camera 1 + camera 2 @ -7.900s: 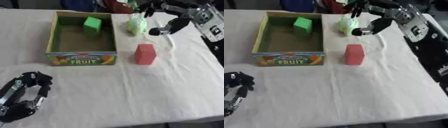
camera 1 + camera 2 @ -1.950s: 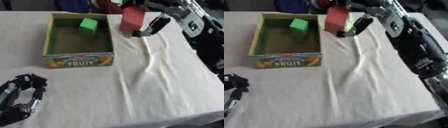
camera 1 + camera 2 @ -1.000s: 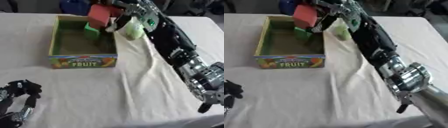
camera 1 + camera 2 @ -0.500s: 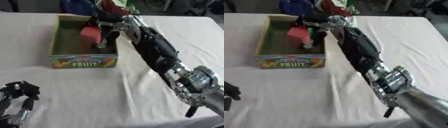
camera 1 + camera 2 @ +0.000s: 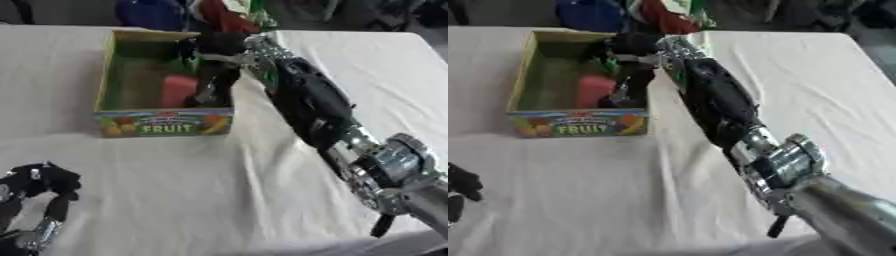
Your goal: Pick up objects on the table and place them in the box.
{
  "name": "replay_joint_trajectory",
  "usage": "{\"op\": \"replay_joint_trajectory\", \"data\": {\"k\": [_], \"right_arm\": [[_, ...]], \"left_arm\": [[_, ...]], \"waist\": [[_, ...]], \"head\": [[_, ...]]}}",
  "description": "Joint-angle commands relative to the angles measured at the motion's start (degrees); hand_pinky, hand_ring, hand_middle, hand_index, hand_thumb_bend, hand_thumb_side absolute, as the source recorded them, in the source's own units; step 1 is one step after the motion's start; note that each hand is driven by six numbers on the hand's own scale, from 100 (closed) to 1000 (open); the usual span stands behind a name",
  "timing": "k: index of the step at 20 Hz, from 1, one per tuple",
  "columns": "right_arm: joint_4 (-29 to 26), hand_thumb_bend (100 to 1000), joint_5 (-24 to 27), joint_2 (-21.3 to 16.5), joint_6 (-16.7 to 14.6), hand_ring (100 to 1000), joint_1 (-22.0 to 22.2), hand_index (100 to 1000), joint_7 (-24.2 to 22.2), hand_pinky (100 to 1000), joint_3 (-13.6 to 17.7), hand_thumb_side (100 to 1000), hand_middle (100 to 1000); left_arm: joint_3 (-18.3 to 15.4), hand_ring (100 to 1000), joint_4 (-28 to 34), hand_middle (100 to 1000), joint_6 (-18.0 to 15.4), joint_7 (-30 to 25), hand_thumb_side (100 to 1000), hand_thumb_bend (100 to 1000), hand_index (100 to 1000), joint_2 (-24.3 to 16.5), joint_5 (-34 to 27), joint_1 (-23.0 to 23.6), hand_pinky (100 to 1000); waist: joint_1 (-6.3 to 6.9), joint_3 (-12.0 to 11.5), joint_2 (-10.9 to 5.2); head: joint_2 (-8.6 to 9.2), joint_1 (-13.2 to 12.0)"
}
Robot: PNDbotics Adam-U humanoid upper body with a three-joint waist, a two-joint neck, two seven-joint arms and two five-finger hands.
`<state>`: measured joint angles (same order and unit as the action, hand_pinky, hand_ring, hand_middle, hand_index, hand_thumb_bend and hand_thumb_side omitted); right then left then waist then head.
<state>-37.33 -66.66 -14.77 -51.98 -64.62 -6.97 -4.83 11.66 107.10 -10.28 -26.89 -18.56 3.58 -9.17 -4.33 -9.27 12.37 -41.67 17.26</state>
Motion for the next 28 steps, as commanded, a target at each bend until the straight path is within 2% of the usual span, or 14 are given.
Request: {"op": "replay_joint_trajectory", "data": {"k": [1, 4, 5, 6, 8, 10, 17, 28], "right_arm": [[-1.68, 548, -0.46, -1.61, 0.02, 711, -1.77, 971, 1.33, 662, -0.48, 850, 906], [-2.18, 537, 0.21, -2.48, 0.02, 710, -2.00, 971, 1.87, 661, -0.55, 818, 905], [-2.37, 475, 0.75, -3.02, 0.02, 717, -2.14, 970, 2.04, 664, -0.42, 839, 910], [-2.52, 535, 1.43, -3.63, 0.02, 771, -2.25, 970, 2.14, 693, -0.25, 794, 920], [-2.61, 528, 2.90, -5.44, 0.02, 849, -2.46, 971, 2.11, 755, 0.52, 777, 935], [-2.40, 526, 4.25, -7.07, 0.02, 885, -2.54, 970, 2.01, 783, 1.43, 761, 945], [0.97, 516, 8.65, -12.44, 0.02, 884, -1.85, 966, 0.56, 781, 5.38, 709, 941], [5.73, 525, 8.68, -17.94, 0.57, 864, 0.94, 952, 1.61, 760, 8.92, 667, 916]], "left_arm": [[-0.10, 565, 0.93, 581, -0.07, 0.02, 384, 100, 740, -0.30, 0.13, -0.59, 591], [-0.18, 565, 0.92, 582, -0.06, 0.09, 383, 100, 741, -0.36, 0.16, -0.50, 591], [-0.22, 565, 0.92, 582, -0.06, 0.13, 383, 100, 741, -0.40, 0.20, -0.45, 591], [-0.27, 566, 0.91, 582, -0.06, 0.18, 384, 100, 741, -0.44, 0.24, -0.41, 591], [-0.35, 566, 0.88, 582, -0.03, 0.26, 384, 100, 741, -0.54, 0.30, -0.35, 591], [-0.42, 566, 0.85, 582, -0.01, 0.33, 385, 100, 741, -0.61, 0.37, -0.32, 591], [-0.70, 567, 0.86, 582, -0.03, 0.66, 383, 100, 741, -0.81, 0.63, -0.03, 591], [-0.58, 569, 1.85, 583, -0.23, 0.77, 381, 100, 741, -0.71, 0.05, -0.59, 590]], "waist": [[0.28, 0.12, -0.90], [0.28, 0.28, -0.95], [0.25, 0.37, -0.96], [0.20, 0.47, -0.97], [0.05, 0.77, -0.99], [-0.11, 1.02, -0.99], [-0.21, 1.72, -0.90], [0.73, 0.77, -0.28]], "head": [[0.69, -0.16], [0.79, -0.26], [0.81, -0.33], [0.83, -0.41], [0.92, -0.65], [0.98, -0.84], [1.28, -1.44], [1.96, -2.04]]}}
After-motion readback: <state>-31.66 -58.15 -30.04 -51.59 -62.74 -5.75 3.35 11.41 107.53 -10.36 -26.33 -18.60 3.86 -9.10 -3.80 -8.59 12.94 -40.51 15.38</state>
